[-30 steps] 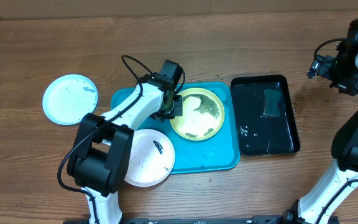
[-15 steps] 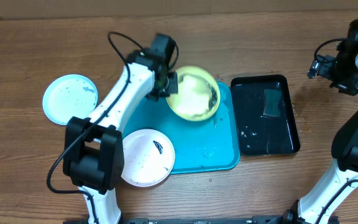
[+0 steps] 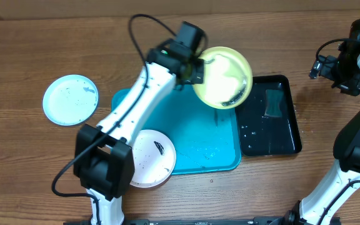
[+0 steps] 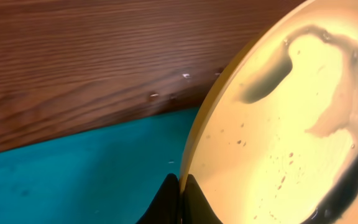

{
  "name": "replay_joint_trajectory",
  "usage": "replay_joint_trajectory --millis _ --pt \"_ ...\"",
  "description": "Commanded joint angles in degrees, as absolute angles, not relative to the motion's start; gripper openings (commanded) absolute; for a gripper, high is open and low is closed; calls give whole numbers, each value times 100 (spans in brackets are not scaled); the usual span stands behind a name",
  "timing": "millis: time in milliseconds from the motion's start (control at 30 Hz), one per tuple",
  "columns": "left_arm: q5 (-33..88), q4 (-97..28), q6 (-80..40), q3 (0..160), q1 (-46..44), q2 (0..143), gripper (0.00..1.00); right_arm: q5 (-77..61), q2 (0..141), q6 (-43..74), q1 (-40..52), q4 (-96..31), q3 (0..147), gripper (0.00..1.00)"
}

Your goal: Clean dirty plates on tray and stack at the side

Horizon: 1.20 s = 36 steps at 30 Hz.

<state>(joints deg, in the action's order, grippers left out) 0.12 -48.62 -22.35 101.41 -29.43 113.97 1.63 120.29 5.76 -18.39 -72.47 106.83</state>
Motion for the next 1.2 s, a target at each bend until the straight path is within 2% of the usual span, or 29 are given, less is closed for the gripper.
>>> replay_joint_trajectory --millis 0,300,500,667,767,967,1167 --pt "-364 -4689 -2252 10285 -3365 11389 4 119 11907 602 -1850 -7225 10685 100" --pt "-2062 -4510 -2010 10287 -4429 11386 4 121 11907 604 -1850 -7225 10685 100" --pt "-4058 -4340 -1457 10291 -5380 11386 4 119 11907 604 -1850 -7225 10685 100" --pt "-5798 -3769 -517 10291 -6093 11386 4 121 11907 604 -1850 -7225 10685 100" --pt "-6713 -3011 639 10291 -6506 11386 4 121 11907 604 -1850 -7225 10685 100" --pt "-7387 -1844 2283 10291 -6906 11386 4 121 11907 602 -1850 -7225 10685 100" --pt "-7561 -1251 3033 10291 -7085 11386 4 121 11907 604 -1850 -7225 10685 100"
